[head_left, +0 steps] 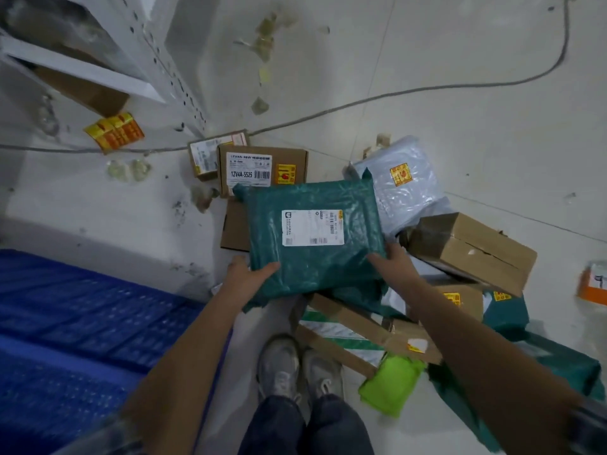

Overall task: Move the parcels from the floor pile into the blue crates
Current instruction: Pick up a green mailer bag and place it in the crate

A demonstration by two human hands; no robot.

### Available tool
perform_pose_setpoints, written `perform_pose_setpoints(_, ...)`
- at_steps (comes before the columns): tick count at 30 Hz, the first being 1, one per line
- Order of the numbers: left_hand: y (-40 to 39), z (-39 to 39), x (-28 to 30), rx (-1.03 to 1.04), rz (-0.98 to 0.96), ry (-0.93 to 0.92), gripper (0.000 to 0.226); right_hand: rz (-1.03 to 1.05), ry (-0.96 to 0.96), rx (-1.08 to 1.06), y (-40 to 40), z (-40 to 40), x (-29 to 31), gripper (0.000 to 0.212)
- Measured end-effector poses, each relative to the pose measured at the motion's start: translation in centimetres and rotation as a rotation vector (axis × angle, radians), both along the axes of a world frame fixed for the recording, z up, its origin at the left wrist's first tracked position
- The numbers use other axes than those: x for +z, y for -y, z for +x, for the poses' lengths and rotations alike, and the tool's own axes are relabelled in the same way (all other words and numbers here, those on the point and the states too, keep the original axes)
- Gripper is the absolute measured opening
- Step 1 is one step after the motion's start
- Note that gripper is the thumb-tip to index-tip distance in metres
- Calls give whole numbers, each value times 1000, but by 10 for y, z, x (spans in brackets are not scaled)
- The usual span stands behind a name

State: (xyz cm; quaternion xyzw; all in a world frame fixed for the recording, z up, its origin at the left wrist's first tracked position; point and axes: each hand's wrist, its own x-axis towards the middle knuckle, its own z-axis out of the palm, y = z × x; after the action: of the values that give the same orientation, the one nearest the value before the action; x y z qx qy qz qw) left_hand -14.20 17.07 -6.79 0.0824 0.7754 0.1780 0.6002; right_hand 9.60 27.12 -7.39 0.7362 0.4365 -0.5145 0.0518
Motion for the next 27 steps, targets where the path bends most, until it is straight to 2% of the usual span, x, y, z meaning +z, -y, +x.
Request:
perform_pose_setpoints(3,-9,1,-22,96,27,74,65,4,22,-25,-23,-3,-29,47)
perform_pose_setpoints(8,4,0,-65,120,-21,136,80,-74,-34,-111,-29,6,-65,69)
perform_pose_setpoints(12,16,6,-78,152,-21,131,86,-59,-112,-247,-21,11,-68,68)
perform_pose_setpoints(15,18,8,-72,251,9,102,87,-24,-148,-293,-17,11,-56,59)
perform_pose_setpoints(20,17,-1,-45,356,71,81,60,21,-229,-309,-14,6,-14,46)
perform_pose_setpoints(27,10,-24,19,538,202,231,44,88,-285,-358,1,2,51,43)
